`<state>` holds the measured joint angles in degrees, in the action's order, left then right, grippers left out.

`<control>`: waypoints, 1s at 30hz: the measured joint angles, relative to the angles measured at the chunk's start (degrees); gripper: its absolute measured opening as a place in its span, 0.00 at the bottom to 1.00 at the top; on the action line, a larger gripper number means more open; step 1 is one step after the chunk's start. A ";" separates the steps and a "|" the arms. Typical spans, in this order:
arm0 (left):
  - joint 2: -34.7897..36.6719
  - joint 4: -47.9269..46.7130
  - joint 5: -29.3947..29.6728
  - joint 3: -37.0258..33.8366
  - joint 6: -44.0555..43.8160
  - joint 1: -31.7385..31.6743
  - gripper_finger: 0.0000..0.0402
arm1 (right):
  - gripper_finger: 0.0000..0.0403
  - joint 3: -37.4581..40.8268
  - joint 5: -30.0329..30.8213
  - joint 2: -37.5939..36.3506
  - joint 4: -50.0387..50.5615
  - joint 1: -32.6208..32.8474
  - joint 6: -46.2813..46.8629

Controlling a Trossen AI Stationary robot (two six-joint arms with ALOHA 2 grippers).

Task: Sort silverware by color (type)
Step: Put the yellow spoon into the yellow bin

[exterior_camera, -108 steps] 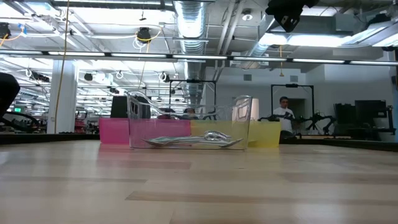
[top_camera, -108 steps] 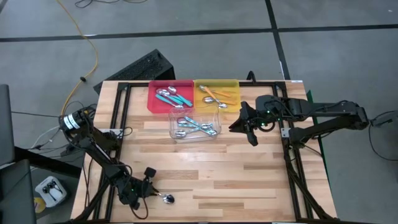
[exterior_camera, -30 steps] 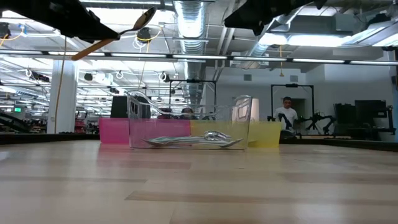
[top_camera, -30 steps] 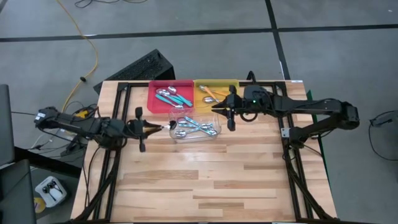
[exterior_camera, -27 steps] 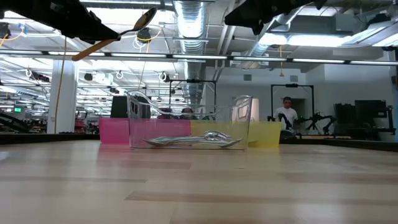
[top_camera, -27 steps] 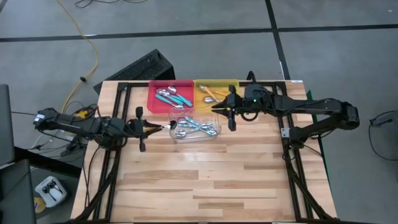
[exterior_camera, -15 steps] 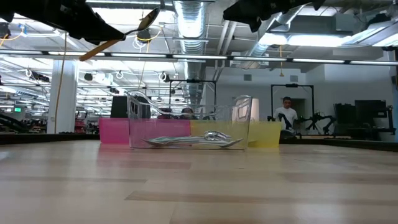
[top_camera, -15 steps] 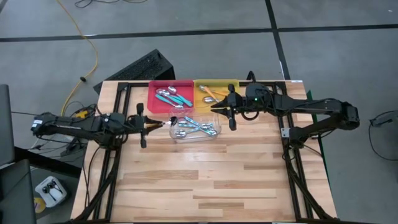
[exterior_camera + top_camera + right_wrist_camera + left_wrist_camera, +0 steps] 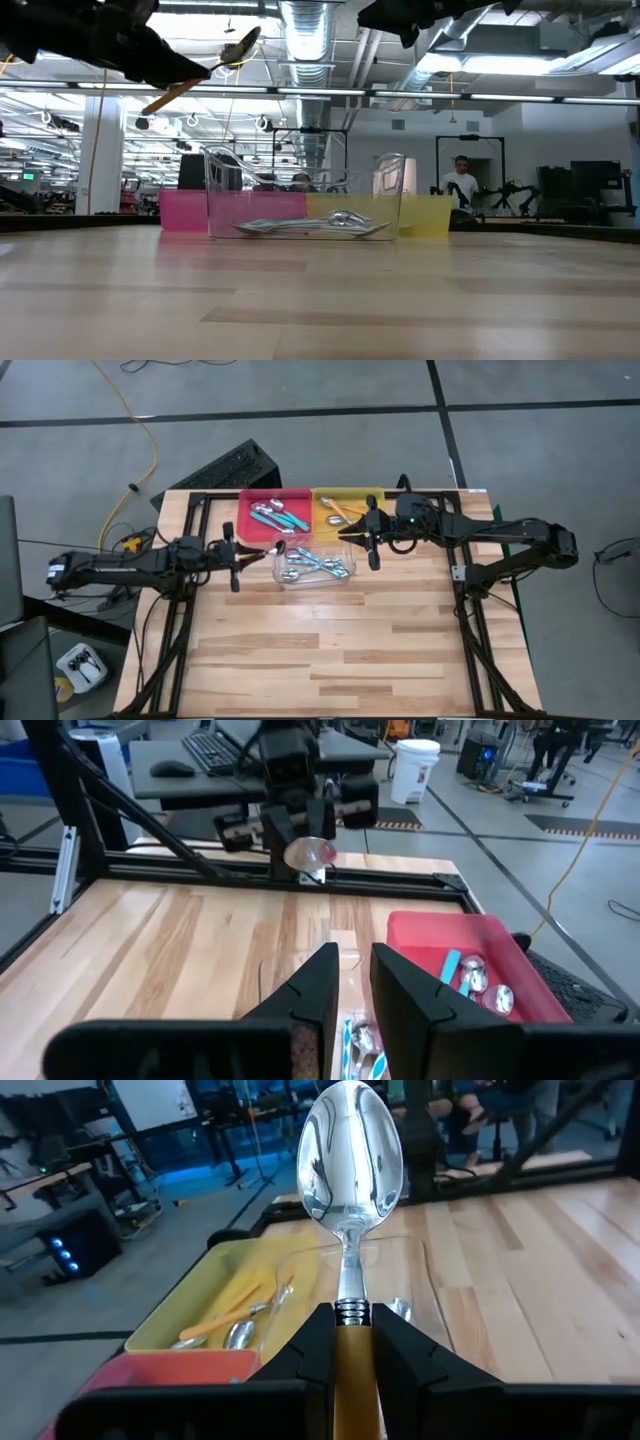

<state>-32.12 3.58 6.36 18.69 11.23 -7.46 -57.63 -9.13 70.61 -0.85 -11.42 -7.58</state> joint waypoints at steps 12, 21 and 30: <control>0.39 3.89 -4.61 -1.13 -0.24 -7.07 0.07 | 0.22 -0.02 -0.02 -0.02 -0.11 -0.42 0.01; 0.26 5.81 -10.59 -1.11 0.03 -14.15 0.07 | 0.22 -0.07 -0.06 -0.02 -1.78 -0.67 -0.87; 0.24 8.13 -14.13 -1.11 -1.27 -17.82 0.07 | 0.22 -0.05 -0.19 -0.02 -2.65 -1.29 -1.74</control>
<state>-31.88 11.71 -7.77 17.58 9.95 -25.28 -57.68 -9.32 70.59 -3.50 -12.71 -9.33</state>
